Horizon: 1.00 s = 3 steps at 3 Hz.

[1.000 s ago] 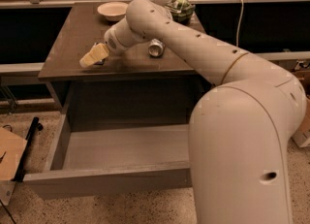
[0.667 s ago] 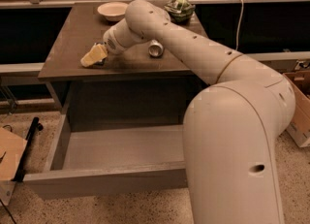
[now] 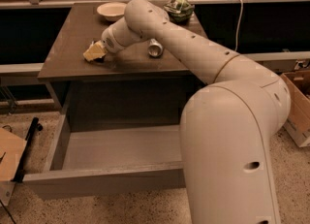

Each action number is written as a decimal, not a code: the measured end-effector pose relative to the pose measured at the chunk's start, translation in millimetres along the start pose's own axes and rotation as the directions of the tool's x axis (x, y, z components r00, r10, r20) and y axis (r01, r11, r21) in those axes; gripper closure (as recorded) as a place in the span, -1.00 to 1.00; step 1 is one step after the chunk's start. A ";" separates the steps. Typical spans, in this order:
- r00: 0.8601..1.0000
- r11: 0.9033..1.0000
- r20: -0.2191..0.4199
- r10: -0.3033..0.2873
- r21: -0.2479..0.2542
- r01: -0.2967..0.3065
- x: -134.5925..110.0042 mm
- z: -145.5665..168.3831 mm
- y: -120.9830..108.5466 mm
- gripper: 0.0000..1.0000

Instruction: Place rxbar blueberry into top drawer

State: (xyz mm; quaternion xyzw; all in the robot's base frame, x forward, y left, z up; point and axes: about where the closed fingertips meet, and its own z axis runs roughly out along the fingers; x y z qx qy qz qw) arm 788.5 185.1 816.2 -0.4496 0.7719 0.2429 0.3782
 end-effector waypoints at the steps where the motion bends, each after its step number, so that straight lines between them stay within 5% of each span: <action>1: 1.000 1.000 0.000 0.000 0.000 0.000 -2.1 -1.5 0.1 0.98; 3: 1.000 1.000 0.000 0.000 0.000 0.000 -3.2 -2.4 0.2 1.00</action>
Offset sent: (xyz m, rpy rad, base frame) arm -0.0560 0.0132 0.1312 -0.1419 -0.3361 0.0195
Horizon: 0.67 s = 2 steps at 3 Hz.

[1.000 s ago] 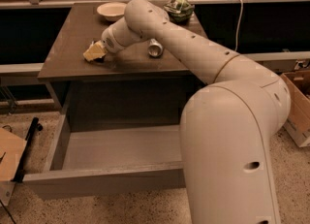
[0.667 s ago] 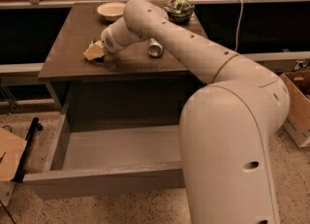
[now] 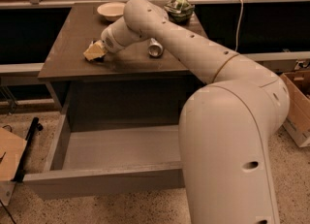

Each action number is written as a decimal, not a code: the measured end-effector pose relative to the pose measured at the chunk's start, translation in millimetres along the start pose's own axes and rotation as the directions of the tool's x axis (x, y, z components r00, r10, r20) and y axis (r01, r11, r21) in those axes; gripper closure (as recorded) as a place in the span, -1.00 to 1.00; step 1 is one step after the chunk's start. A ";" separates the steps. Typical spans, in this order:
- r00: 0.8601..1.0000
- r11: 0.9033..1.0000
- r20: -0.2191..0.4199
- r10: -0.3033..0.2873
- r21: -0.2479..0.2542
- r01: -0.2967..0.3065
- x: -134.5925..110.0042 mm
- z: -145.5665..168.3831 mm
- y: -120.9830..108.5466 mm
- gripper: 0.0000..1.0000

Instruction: Place rxbar blueberry into top drawer

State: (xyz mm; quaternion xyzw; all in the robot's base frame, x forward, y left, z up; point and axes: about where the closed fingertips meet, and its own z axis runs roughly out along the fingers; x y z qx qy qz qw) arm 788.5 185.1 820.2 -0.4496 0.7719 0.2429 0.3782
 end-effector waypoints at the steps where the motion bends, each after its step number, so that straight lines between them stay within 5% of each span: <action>1: 1.000 1.000 0.000 0.000 0.000 0.000 -0.1 0.0 0.0 1.00; 2: 1.000 1.000 0.000 0.000 0.000 0.000 -0.3 -0.1 0.1 0.63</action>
Offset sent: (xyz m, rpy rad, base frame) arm 0.0000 0.0000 0.0001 0.0000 0.0000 0.0000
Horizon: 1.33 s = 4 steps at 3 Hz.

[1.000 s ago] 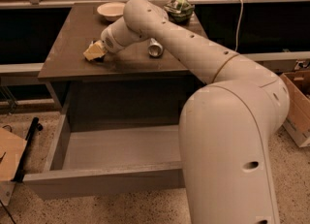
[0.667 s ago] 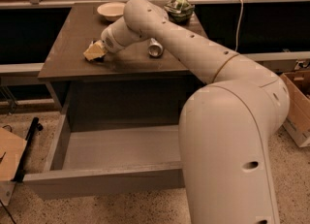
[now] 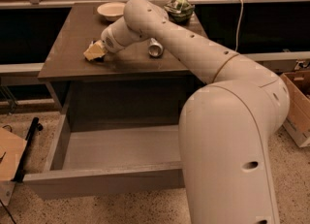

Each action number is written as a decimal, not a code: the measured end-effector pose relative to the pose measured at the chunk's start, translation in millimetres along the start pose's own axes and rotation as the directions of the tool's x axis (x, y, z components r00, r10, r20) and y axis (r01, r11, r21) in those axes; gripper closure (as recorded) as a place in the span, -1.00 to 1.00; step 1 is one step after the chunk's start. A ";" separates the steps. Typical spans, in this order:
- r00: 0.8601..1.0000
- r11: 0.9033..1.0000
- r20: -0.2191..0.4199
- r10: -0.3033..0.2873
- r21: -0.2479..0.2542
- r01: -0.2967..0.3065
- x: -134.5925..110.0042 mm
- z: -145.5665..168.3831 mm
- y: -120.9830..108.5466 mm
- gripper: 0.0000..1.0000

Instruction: Place rxbar blueberry into top drawer

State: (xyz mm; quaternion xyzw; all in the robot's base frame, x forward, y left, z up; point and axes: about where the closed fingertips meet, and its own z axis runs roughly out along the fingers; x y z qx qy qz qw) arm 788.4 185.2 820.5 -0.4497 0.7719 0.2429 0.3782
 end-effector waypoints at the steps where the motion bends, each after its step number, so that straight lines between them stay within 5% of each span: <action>1: 1.000 1.000 0.000 0.000 0.000 0.000 -0.2 -0.1 0.0 0.01; 3: 1.000 1.000 0.000 0.000 0.000 0.000 -0.2 -0.1 0.0 -1.00; 4: 1.000 1.000 0.000 0.000 0.000 0.000 -0.2 -0.1 0.0 -1.00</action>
Offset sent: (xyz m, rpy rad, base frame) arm -0.0043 -0.0003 0.0145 -0.0053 -0.0237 -0.0064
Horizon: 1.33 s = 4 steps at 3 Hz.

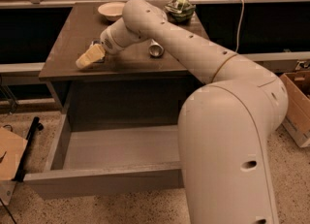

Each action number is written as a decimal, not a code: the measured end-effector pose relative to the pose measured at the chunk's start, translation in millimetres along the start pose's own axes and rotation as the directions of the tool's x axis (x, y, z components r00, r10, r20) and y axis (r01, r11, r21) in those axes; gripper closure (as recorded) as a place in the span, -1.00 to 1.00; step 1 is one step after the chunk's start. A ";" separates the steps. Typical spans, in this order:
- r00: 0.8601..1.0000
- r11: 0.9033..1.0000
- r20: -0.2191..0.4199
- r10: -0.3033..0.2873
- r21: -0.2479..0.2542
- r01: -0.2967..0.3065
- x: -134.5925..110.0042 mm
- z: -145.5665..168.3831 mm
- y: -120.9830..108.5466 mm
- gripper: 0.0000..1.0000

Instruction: Place rxbar blueberry into top drawer

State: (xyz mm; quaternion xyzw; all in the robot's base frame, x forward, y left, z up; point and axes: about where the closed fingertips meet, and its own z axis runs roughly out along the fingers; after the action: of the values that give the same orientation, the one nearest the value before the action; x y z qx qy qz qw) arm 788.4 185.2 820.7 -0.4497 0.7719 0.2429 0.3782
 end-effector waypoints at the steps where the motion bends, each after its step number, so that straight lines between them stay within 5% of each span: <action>1: 0.999 0.999 0.033 -0.014 0.035 0.013 -9.4 -17.8 9.2 -1.00; 4: 0.997 0.997 0.074 -0.005 0.078 0.000 -17.5 -32.3 11.4 -1.00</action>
Offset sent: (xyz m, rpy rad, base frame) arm -0.0336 -0.0180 0.0636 0.0405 -0.1413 -0.0733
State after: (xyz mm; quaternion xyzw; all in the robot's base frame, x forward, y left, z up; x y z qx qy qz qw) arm 772.1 176.5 854.4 -0.4263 0.7656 0.2287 0.4240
